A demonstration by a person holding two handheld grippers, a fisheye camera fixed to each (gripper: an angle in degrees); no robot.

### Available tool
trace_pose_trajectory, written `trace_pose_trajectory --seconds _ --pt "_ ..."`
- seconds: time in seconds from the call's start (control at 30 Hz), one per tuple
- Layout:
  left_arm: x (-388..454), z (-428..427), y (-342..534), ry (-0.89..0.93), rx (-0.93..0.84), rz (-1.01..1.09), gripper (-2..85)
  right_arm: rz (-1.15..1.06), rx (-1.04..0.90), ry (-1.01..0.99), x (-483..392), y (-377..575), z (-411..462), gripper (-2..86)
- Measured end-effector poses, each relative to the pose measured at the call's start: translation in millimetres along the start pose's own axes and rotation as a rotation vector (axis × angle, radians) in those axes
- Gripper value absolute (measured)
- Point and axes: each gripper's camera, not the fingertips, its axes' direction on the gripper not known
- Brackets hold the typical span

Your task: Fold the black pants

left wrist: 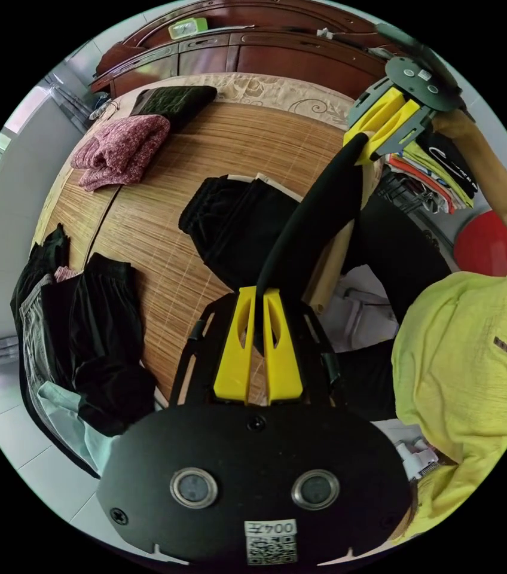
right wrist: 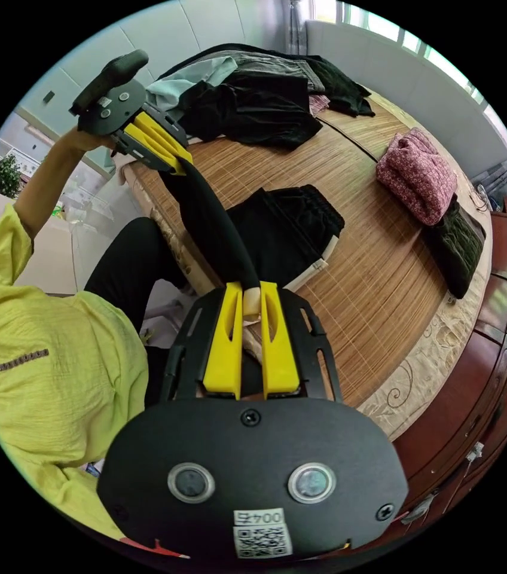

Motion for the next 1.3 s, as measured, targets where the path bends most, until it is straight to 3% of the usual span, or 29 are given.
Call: trace_pose_trajectory --seconds 0.53,0.67,0.8,1.03,1.1,1.17,1.3 --pt "-145.7 154.3 -90.8 -0.036 -0.035 -0.186 2.3 0.135 -0.152 0.099 165.5 -96.0 37.0 5.7" --pt "-179.8 193.7 -82.4 0.018 0.02 -0.307 4.5 0.193 -0.151 0.064 200.1 -96.3 55.0 6.1" --pt "-206.0 204.8 -51.7 -0.041 0.094 -0.494 9.4 0.271 -0.134 0.051 224.0 -87.4 65.7 7.9" --pt "-223.9 190.9 18.6 -0.09 0.215 -0.714 9.9 0.499 0.116 0.006 266.4 -28.5 20.1 13.9" --pt "-206.4 181.2 38.6 0.0 0.346 -0.686 7.2 0.543 0.25 -0.093 271.5 4.5 -2.6 13.7" --pt "-180.2 180.5 47.9 0.105 0.463 -0.62 4.9 0.525 0.415 -0.318 264.2 59.4 -17.5 13.8" --pt "-119.9 214.4 48.7 0.187 0.492 -0.538 1.4 0.522 0.558 -0.528 235.5 143.6 -1.1 15.9"
